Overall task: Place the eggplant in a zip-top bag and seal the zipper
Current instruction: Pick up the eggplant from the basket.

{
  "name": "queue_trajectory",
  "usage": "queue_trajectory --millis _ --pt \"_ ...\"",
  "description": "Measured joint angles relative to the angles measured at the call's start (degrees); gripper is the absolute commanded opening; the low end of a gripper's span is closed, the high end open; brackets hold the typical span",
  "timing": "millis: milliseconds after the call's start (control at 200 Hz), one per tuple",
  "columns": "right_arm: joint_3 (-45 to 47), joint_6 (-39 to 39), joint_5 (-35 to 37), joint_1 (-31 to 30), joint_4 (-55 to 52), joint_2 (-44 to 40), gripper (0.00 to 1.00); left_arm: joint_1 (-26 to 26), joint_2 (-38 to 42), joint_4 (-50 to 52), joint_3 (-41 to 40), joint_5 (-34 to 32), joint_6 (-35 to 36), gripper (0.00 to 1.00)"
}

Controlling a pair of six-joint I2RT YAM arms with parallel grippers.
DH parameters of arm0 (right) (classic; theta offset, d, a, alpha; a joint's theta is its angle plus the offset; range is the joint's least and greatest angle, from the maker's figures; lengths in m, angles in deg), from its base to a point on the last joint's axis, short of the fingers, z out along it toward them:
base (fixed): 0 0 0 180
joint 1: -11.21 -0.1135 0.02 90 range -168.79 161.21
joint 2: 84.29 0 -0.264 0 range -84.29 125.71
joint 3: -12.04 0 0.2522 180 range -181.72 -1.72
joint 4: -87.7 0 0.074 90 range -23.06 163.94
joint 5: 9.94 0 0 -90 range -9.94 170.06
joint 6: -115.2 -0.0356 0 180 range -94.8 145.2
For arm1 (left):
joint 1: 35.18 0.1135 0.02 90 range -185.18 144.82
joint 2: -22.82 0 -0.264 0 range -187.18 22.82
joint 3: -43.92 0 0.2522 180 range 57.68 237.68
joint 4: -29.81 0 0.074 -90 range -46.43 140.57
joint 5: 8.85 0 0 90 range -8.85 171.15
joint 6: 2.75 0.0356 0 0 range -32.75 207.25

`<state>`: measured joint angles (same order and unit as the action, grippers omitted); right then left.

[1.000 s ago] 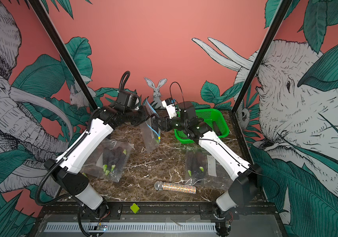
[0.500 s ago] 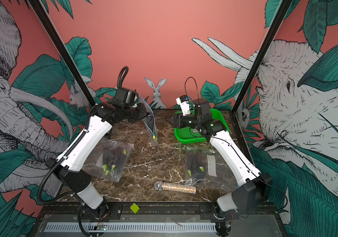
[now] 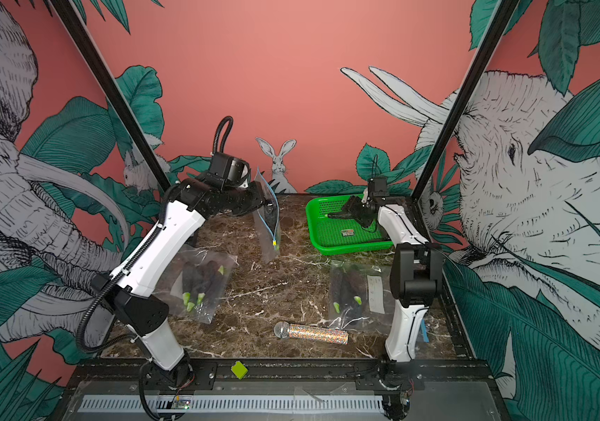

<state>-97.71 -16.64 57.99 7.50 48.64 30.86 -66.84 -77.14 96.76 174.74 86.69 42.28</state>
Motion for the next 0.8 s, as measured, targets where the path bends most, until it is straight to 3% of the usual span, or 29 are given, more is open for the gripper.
queue_trajectory --millis 345,795 --pt "-2.86 -15.52 6.82 -0.61 14.88 11.87 0.63 0.00 -2.82 -2.16 -0.20 3.93 -0.07 0.00" --pt "-1.16 -21.03 13.81 -1.49 22.77 13.05 0.52 0.00 -3.63 -2.38 -0.28 4.81 -0.26 0.00"
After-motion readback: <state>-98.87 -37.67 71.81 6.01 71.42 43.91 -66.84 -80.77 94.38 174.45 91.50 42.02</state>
